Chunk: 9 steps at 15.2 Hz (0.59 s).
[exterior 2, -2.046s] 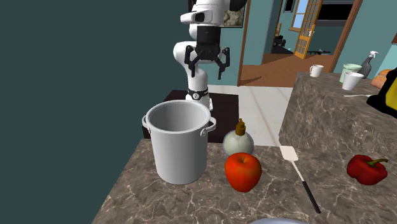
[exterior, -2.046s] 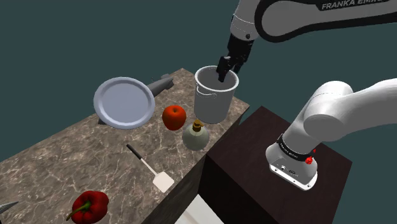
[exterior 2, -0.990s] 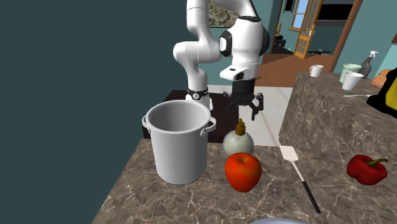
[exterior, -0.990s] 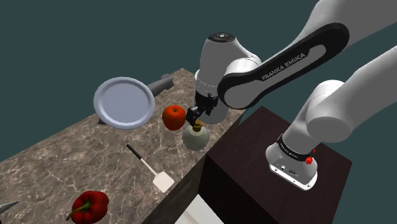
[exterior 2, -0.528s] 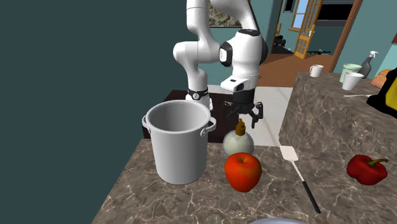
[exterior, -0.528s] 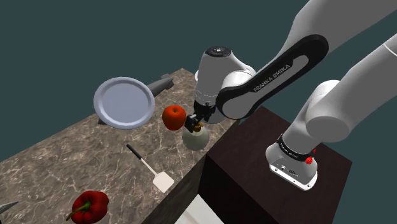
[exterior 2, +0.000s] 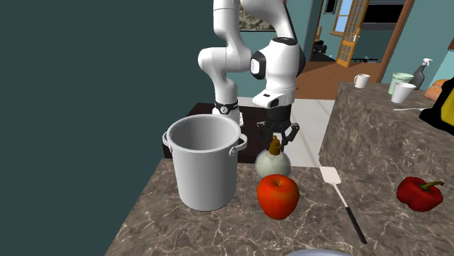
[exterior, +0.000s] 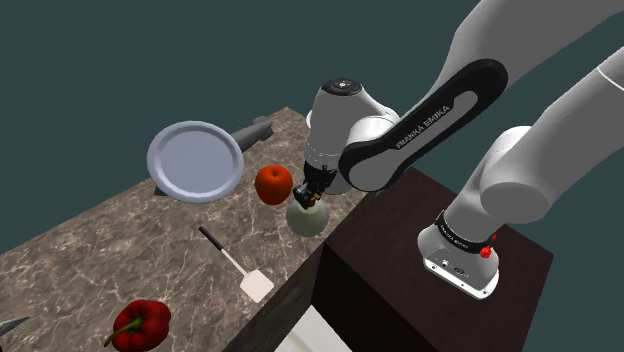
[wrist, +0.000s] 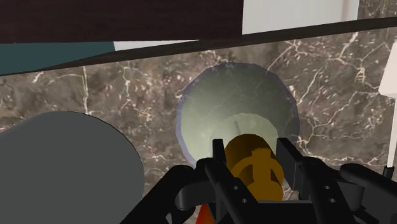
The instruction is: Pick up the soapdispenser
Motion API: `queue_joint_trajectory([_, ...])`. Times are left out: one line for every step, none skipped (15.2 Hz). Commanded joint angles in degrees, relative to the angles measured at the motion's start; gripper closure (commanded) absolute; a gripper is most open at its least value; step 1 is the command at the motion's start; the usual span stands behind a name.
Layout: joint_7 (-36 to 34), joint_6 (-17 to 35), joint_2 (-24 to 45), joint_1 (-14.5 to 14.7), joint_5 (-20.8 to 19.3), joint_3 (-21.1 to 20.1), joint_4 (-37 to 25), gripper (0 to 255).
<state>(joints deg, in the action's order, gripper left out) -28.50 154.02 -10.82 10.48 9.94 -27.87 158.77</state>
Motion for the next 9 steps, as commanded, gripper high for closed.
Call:
queue_joint_trajectory([-0.02, 0.01, 0.1, 0.01, -0.01, -0.04, 0.03, 255])
queue_joint_trajectory([-0.01, 0.03, 0.11, 0.0, -0.01, -0.03, 0.04, 255])
queue_joint_trajectory([0.0, 0.06, 0.13, -0.01, -0.02, -0.03, 0.05, 255])
queue_joint_trajectory([0.09, -0.17, -0.19, 0.12, 0.18, 0.02, 0.12, 255])
queue_joint_trajectory([0.48, -1.26, -1.17, 0.4, 0.71, 0.25, -0.02, 255])
queue_joint_trajectory([0.82, -2.35, -2.13, 0.65, 1.17, 0.48, -0.19, 255])
queue_joint_trajectory([1.13, -3.44, -3.07, 0.88, 1.57, 0.72, -0.36, 255])
queue_joint_trajectory([1.4, -4.52, -3.99, 1.1, 1.92, 0.95, -0.56, 255])
queue_joint_trajectory([1.64, -5.6, -4.88, 1.3, 2.22, 1.18, -0.76, 255])
